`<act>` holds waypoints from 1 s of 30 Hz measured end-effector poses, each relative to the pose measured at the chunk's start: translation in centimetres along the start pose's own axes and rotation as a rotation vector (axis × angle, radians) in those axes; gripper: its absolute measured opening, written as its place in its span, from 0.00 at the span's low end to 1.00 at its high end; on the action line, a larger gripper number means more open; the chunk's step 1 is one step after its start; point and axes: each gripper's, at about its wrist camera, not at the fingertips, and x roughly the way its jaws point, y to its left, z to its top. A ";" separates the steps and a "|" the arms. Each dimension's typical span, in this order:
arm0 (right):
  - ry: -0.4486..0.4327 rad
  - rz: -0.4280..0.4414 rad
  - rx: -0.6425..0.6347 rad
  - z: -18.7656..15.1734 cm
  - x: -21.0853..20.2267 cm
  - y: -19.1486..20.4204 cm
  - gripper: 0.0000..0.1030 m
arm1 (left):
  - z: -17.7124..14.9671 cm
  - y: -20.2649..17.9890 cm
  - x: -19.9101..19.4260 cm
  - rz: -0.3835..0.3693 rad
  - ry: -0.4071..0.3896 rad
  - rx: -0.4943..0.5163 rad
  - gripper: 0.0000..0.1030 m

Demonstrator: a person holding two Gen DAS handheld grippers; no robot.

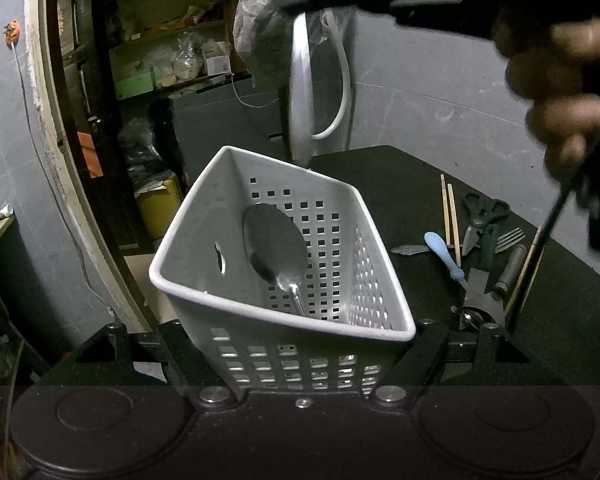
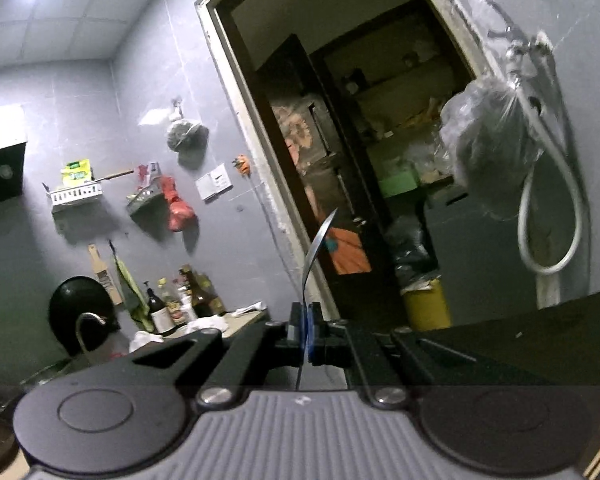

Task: Organize utensils
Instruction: 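Carry the metal spoon with the right gripper and drop it into the caddy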

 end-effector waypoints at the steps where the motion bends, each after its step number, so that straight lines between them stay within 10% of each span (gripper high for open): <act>1: 0.010 -0.006 -0.017 -0.7 0.2 0.3 0.02 | 0.0 0.0 0.0 0.000 0.001 0.000 0.76; 30: 0.210 -0.095 -0.209 -8.9 -1.1 4.6 0.03 | 0.0 0.0 0.2 0.004 -0.001 -0.003 0.76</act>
